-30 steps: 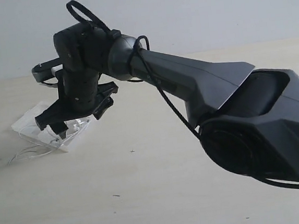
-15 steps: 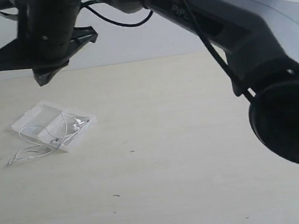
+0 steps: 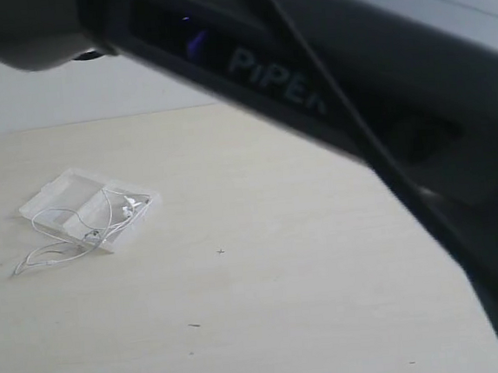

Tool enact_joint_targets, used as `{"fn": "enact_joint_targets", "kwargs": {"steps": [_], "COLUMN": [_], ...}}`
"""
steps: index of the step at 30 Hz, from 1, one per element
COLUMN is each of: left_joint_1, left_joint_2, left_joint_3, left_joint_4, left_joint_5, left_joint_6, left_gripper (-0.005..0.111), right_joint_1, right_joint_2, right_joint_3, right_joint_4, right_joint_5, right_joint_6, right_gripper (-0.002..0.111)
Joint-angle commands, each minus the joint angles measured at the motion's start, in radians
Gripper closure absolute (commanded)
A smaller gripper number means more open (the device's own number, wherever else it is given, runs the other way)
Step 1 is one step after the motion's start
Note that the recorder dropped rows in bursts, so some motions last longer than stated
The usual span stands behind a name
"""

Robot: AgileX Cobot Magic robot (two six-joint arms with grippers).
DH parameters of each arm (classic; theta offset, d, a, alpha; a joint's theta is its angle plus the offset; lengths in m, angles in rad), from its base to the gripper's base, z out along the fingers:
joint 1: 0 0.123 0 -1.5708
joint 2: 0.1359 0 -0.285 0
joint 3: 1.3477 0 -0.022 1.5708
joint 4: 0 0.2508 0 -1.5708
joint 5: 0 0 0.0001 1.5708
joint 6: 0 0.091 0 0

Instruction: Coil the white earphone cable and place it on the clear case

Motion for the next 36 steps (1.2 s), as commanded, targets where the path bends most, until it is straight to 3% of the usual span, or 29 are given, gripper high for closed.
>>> {"fn": "enact_joint_targets", "kwargs": {"steps": [1, 14, 22, 26, 31, 36], "left_joint_1": [0.002, 0.002, 0.002, 0.002, 0.002, 0.002], "left_joint_2": [-0.005, -0.005, -0.005, -0.011, -0.042, -0.059], "left_joint_3": [0.003, 0.003, 0.003, 0.003, 0.003, 0.003], "left_joint_4": [-0.031, -0.023, -0.016, 0.022, 0.097, 0.102], "left_joint_5": [-0.022, -0.007, 0.017, 0.006, -0.012, -0.022], "left_joint_6": [-0.005, -0.043, -0.056, -0.072, -0.136, -0.136], "left_gripper": [0.107, 0.107, 0.107, 0.107, 0.107, 0.107], "right_joint_1": [0.012, 0.012, 0.012, 0.035, 0.035, 0.035], "right_joint_2": [-0.014, -0.084, -0.005, -0.092, -0.216, -0.36], "right_joint_3": [0.0, 0.0, 0.0, 0.0, 0.007, 0.192], "right_joint_4": [-0.03, -0.113, -0.006, -0.091, -0.063, -0.136], "right_joint_5": [-0.002, -0.002, -0.002, -0.002, -0.002, -0.002], "right_joint_6": [-0.011, 0.071, 0.081, 0.043, 0.025, 0.023], "right_gripper": [0.108, 0.108, 0.108, 0.108, 0.108, 0.108]}}
